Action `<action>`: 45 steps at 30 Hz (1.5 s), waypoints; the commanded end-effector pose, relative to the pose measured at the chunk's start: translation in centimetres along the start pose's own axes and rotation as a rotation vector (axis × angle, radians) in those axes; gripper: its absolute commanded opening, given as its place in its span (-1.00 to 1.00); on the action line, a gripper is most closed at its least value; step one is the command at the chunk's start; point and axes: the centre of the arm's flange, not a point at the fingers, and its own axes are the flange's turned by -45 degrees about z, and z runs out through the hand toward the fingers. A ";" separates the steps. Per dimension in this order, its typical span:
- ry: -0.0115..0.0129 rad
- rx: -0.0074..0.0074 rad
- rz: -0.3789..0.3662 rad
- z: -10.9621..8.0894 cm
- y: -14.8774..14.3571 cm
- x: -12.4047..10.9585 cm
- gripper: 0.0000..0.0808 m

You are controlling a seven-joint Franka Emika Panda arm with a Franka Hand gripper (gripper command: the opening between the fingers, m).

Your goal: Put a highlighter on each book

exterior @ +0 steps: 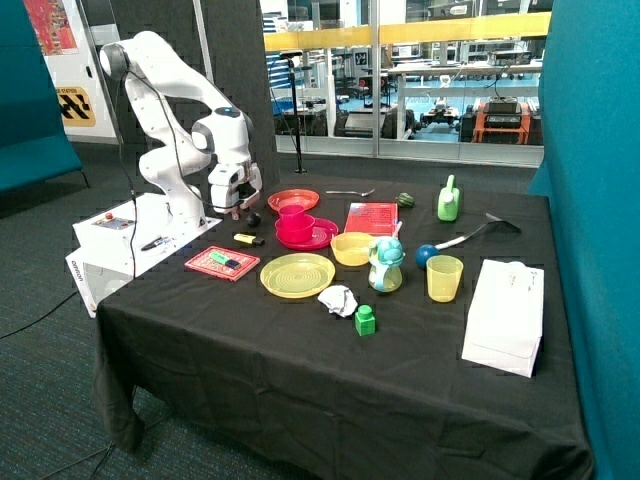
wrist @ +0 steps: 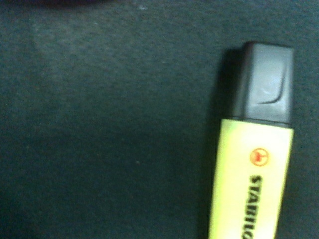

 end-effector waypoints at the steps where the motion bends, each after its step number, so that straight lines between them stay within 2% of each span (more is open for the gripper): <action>1: 0.0057 0.0026 0.020 1.0 -1.1 0.7 0.21; 13: 0.0056 0.0028 0.076 2.5 0.4 1.5 0.33; 25: 0.0056 0.0028 0.095 3.5 0.9 2.1 0.46; 36: 0.0056 0.0029 0.120 4.7 1.3 2.1 0.43; 45: 0.0056 0.0029 0.114 5.5 1.8 2.0 0.41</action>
